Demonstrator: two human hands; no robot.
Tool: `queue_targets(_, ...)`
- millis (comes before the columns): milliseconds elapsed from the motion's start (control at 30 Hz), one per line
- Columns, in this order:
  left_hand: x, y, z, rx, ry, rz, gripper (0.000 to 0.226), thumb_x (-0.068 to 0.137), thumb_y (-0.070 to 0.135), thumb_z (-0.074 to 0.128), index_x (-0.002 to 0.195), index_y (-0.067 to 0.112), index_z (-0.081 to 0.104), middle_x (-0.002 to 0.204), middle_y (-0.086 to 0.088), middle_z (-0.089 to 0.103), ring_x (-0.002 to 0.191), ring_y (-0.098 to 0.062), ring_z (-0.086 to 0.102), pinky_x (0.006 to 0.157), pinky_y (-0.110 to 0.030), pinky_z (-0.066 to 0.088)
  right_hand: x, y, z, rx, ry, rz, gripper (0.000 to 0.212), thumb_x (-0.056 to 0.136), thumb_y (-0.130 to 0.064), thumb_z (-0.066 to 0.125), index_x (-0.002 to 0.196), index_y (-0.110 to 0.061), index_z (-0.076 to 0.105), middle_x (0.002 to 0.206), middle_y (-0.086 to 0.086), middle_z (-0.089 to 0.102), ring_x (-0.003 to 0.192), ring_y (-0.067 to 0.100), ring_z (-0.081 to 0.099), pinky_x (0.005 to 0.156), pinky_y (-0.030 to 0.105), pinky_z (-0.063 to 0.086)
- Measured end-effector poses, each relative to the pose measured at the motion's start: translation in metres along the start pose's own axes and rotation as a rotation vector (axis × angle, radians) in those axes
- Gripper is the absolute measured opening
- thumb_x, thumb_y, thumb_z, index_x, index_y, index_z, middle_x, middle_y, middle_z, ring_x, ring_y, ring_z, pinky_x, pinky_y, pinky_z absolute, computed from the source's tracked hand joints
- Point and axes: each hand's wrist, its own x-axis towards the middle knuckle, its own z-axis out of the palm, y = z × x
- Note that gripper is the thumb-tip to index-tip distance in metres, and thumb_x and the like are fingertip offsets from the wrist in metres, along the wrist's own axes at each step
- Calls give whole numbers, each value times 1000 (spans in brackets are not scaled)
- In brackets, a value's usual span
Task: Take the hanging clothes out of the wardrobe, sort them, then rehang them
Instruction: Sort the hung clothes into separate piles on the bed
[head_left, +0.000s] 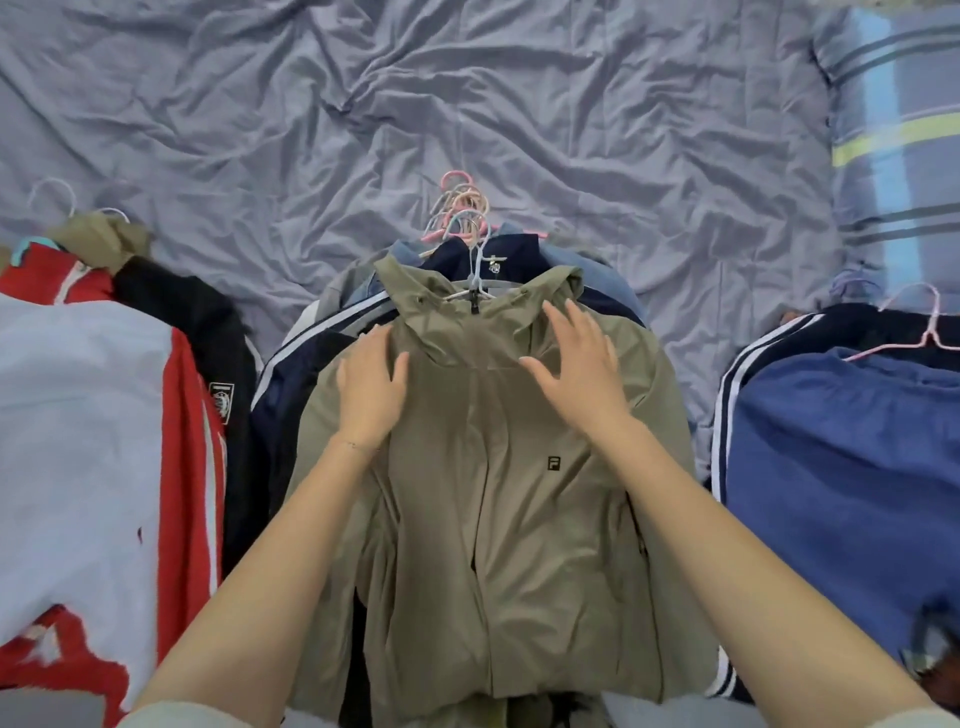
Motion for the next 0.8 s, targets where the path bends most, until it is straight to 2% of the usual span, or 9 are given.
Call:
queue_targets(133,23,-27,26,99,129,48,33,100,23,49,128,7,56,126,-12,59,120,-32,49,112,-47,26,38,17,33,-63,-3,-15,78,93,-63,44,155,-29,12,163,9,13,150,27,7,120,47,0)
queue_targets(267,31,-28,27,92,184,35,24,98,31,53,103,11,65,105,-8,65,103,-32,51,93,-43,33,53,23,49,-137,-9,-27,82,90,-70,38,155,-31,8,161,10,17,148,28,14,120,50,1)
queue_targets(400,12,-20,10,-105,222,42,20,95,28,59,89,12,67,90,0,66,91,-28,54,90,-45,40,38,19,40,-132,25,-45,73,92,-70,34,151,-28,29,145,6,44,138,26,33,120,50,3)
queue_targets(467,-6,-13,-4,-183,213,46,19,94,31,61,88,14,68,87,6,65,88,-21,56,89,-45,44,23,13,25,-93,42,-67,64,94,-66,36,141,-25,45,128,5,56,128,25,43,120,48,10)
queue_targets(500,-15,-9,-12,-206,206,48,19,94,34,61,88,17,68,86,10,64,87,-15,57,88,-42,46,13,10,15,-65,43,-68,60,94,-64,38,135,-23,52,122,5,60,122,25,47,116,45,20)
queue_targets(567,-35,-1,-31,-214,196,54,20,92,40,61,88,22,68,87,16,64,87,-5,57,83,-33,47,-10,1,-6,-13,40,-59,52,95,-62,42,117,-19,62,109,5,64,108,27,53,93,39,39)
queue_targets(633,-56,8,-52,-234,179,68,21,92,41,61,87,22,69,87,13,66,88,-6,58,82,-33,47,-40,-10,-28,29,65,-53,45,94,-61,45,94,-19,62,91,3,62,94,27,55,76,37,40)
queue_targets(700,-81,16,-75,-250,172,80,20,92,41,61,84,24,68,85,12,66,87,-7,59,83,-34,48,-74,-23,-49,51,111,-45,46,93,-60,48,80,-17,58,79,1,60,86,26,55,75,40,42)
queue_targets(800,-128,29,-113,-255,200,94,17,89,42,64,79,29,67,83,14,66,85,-4,58,82,-30,46,-129,-45,-77,121,182,-18,50,90,-59,54,74,-12,61,69,2,59,76,24,55,75,44,46)
